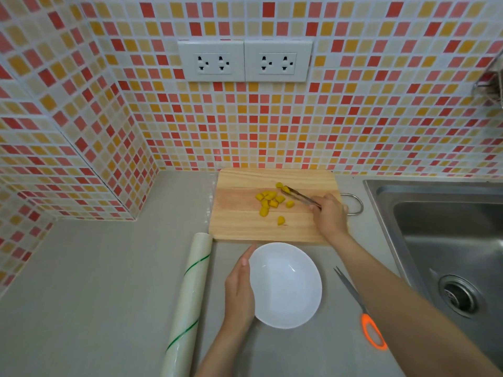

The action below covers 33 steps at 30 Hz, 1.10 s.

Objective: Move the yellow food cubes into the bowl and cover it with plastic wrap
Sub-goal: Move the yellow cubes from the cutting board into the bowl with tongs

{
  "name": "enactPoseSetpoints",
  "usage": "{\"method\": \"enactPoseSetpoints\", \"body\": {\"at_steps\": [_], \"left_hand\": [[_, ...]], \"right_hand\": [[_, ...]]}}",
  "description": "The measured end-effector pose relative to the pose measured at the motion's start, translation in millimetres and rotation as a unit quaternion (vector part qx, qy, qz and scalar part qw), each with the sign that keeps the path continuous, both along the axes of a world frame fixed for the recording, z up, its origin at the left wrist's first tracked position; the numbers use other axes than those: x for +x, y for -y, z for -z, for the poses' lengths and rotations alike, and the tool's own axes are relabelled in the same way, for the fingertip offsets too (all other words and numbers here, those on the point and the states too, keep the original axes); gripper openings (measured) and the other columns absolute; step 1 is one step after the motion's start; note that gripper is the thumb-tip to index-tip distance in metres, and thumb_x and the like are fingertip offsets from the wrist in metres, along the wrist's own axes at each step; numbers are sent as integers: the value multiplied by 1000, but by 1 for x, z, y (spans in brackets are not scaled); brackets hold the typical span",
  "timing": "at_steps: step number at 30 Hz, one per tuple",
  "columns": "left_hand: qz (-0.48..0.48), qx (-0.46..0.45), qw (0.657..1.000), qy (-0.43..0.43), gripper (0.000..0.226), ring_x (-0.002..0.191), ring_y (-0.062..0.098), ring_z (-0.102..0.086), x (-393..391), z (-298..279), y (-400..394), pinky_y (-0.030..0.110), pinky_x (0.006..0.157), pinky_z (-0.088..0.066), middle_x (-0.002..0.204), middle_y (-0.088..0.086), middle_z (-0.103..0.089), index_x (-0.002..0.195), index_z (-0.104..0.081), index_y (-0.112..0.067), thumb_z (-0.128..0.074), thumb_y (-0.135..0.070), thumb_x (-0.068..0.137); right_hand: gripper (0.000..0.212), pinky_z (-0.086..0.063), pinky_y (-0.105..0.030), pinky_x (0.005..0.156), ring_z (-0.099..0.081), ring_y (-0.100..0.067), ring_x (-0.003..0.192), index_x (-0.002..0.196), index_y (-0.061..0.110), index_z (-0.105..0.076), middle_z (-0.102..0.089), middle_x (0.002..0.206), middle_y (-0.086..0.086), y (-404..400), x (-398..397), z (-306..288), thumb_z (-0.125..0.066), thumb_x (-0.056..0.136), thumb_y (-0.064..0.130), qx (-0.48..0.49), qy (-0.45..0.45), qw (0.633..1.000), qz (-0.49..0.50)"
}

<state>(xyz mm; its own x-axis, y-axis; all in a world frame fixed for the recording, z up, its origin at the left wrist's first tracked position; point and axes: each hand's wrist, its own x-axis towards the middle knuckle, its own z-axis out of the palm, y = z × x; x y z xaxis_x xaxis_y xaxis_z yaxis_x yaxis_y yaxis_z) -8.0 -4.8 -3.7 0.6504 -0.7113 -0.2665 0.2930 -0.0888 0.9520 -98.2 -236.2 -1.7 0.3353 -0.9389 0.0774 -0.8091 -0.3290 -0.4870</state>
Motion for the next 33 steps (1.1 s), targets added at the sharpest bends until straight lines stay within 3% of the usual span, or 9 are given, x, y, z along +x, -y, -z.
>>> {"method": "enactPoseSetpoints", "body": {"at_steps": [6,10,13,15,20,24,26,28,33], "left_hand": [[-2,-2,1000,-5,31,106,4,-62,-1,-3,0,28,86,-49,113,-13,-68,109,-63,-36,-34,-31,99],[1,-11,1000,4,32,108,6,-61,-2,-7,-1,28,86,-48,115,-9,-66,110,-62,-33,-32,-27,100],[6,-11,1000,8,32,111,9,-60,-3,-8,-1,31,90,-46,117,-9,-66,112,-61,-33,-32,-28,100],[8,-11,1000,7,32,111,9,-60,-3,-7,-1,31,92,-46,117,-9,-65,111,-61,-34,-32,-28,100],[10,-15,1000,10,34,114,12,-59,-3,-4,0,31,95,-46,119,-5,-66,113,-63,-28,-31,-26,101],[9,-13,1000,16,36,109,7,-61,-1,-2,1,19,84,-48,118,-5,-67,117,-63,-24,-30,-25,101],[9,-11,1000,18,35,103,-1,-62,-1,-3,2,12,76,-48,115,-9,-67,116,-63,-26,-31,-26,101],[9,-11,1000,18,35,98,-6,-63,-2,-4,2,8,72,-48,112,-12,-68,113,-64,-30,-31,-27,101],[8,-9,1000,13,37,111,11,-60,-1,0,3,26,86,-49,119,-5,-66,121,-63,-25,-31,-29,101]], "right_hand": [[29,-42,-42,83,-58,-36,89,114,12,-67,-61,92,-18,-26,-17,-15,-54,88,7,-9,68,997,-24],[22,-46,-47,78,-61,-28,78,107,10,-69,-63,84,-10,-73,-44,-29,-59,87,7,-10,133,988,-79],[22,-32,-35,76,-56,-13,75,105,19,-69,-58,82,7,-106,-72,-35,-58,88,12,-23,93,985,-140],[23,-23,-31,75,-58,-14,79,103,22,-70,-61,85,7,-119,-89,-40,-62,86,10,-37,44,985,-161],[30,-24,-32,82,-57,-13,85,112,27,-66,-62,92,4,-114,-102,-58,-66,83,17,-36,-35,975,-216],[33,-31,-35,83,-50,5,78,117,24,-64,-61,89,5,-84,-84,-55,-65,84,19,-16,63,981,-183],[33,-38,-38,85,-58,-5,82,118,21,-64,-62,90,1,-65,-68,-46,-64,85,19,-15,87,986,-141],[33,-35,-32,83,-60,-19,92,120,22,-62,-62,94,-4,-48,-52,-33,-61,87,21,-11,69,994,-87],[30,-31,-36,87,-54,-26,101,118,23,-64,-58,99,-8,-31,-29,-2,-56,89,25,4,26,999,-21]]}}
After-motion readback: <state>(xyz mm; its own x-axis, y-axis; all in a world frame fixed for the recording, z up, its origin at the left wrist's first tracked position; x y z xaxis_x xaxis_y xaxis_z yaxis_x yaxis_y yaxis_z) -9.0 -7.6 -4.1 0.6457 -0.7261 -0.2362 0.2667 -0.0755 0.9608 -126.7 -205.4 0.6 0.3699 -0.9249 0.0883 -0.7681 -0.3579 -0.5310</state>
